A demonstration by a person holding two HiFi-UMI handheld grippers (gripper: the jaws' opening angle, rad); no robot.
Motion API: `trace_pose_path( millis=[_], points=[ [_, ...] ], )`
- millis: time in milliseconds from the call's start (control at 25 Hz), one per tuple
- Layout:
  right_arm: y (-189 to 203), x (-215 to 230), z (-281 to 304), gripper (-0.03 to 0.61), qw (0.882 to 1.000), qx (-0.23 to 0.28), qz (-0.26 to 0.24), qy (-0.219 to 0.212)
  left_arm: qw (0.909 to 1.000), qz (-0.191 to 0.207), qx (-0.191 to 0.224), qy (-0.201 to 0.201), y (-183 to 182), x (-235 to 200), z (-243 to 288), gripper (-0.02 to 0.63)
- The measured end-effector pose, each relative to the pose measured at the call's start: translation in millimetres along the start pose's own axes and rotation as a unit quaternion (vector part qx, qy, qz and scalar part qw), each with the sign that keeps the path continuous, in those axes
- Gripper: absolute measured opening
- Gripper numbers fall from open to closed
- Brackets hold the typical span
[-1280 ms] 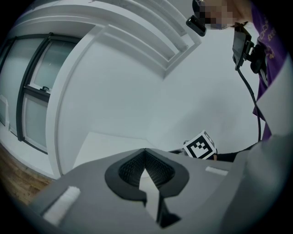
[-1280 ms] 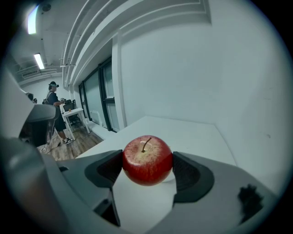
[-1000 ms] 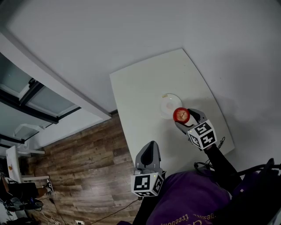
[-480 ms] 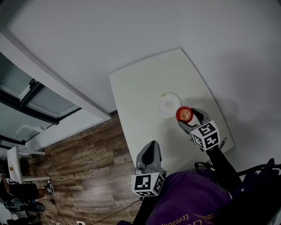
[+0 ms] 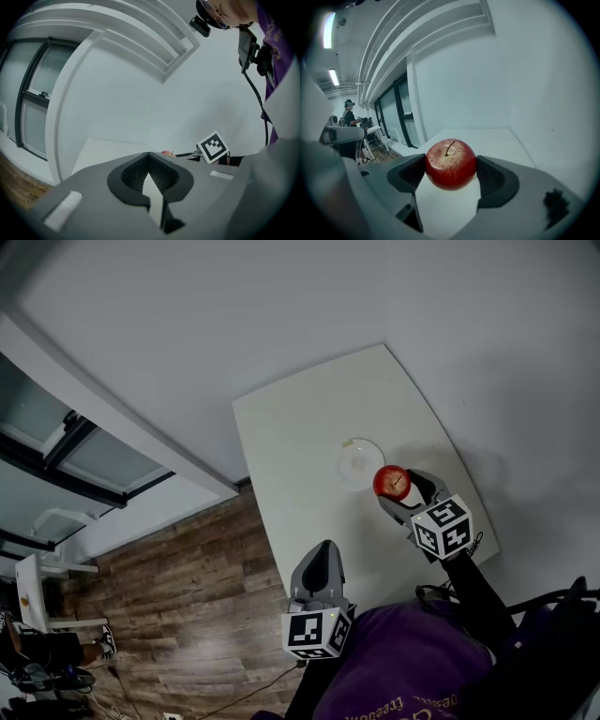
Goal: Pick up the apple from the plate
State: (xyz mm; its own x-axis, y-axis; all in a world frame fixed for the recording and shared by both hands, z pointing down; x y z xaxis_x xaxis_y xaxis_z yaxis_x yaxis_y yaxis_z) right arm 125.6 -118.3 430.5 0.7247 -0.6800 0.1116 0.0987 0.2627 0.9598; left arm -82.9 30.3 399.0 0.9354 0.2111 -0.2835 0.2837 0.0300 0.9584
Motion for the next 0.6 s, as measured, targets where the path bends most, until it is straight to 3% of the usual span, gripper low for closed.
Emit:
trace_pose_path(
  millis=[600],
  points=[
    [-0.5, 1.8, 0.2, 0.339, 1.000, 0.005, 0.004, 0.006, 1.0000, -0.001, 0.002, -0.001, -0.2, -1.9, 0.1, 0.008]
  ],
)
Point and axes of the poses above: the fingertips, and each gripper's own axes: z forward along the fingers, x to its right, y out of its underside, the point moved 9 cm from there along -z, backward along the fingers, and after that the axes turned 14 degrees about x, right-handed, at the moved point
